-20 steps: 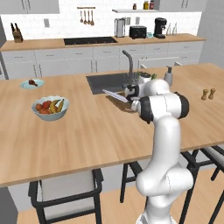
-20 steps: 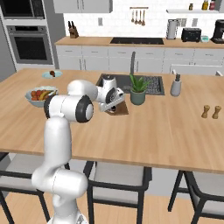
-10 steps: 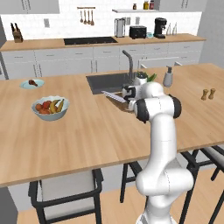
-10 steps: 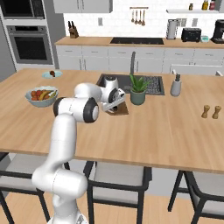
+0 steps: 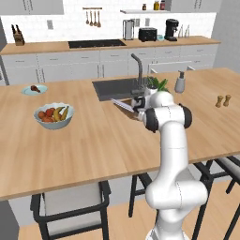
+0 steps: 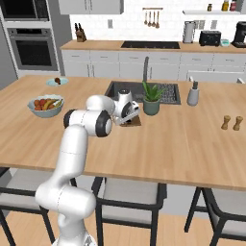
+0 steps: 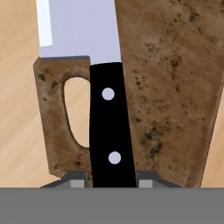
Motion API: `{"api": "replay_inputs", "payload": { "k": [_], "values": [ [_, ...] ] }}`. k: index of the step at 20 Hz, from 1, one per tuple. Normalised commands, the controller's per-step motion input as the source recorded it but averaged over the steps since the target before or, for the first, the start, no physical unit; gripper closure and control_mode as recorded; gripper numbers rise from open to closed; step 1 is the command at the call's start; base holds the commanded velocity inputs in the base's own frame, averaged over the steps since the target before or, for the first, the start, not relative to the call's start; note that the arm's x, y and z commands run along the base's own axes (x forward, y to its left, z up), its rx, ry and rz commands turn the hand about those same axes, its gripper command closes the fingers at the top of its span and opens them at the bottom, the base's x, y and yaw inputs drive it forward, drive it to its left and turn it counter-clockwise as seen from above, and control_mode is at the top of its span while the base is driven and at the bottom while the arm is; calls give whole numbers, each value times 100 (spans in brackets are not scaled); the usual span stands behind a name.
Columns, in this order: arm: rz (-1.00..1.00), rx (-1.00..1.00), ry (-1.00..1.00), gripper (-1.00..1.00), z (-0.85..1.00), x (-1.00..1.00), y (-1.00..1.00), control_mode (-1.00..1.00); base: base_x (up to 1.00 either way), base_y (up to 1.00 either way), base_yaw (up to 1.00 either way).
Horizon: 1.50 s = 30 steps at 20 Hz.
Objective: Pick up the knife from the drawer and place it on the cutting board. Then place the meat from the plate to the cutting board.
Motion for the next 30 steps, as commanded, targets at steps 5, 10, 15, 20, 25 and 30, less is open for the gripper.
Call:
{"api": "replay_inputs", "payload": {
  "k": [5,10,15,20,25,30],
  "values": [
    [-3,0,-1,100,-32,-2,-4,-100,0,0,0],
    [-2,0,-1,100,-18,13,-1,-100,0,0,0],
    [-4,0,0,100,-5,13,-8,-100,0,0,0],
    [-12,0,0,-100,-18,0,-2,-100,0,0,0],
    [-8,0,0,-100,0,-16,0,-100,0,0,0],
    [0,0,-10,-100,6,-81,0,-100,0,0,0]
  ]
}}
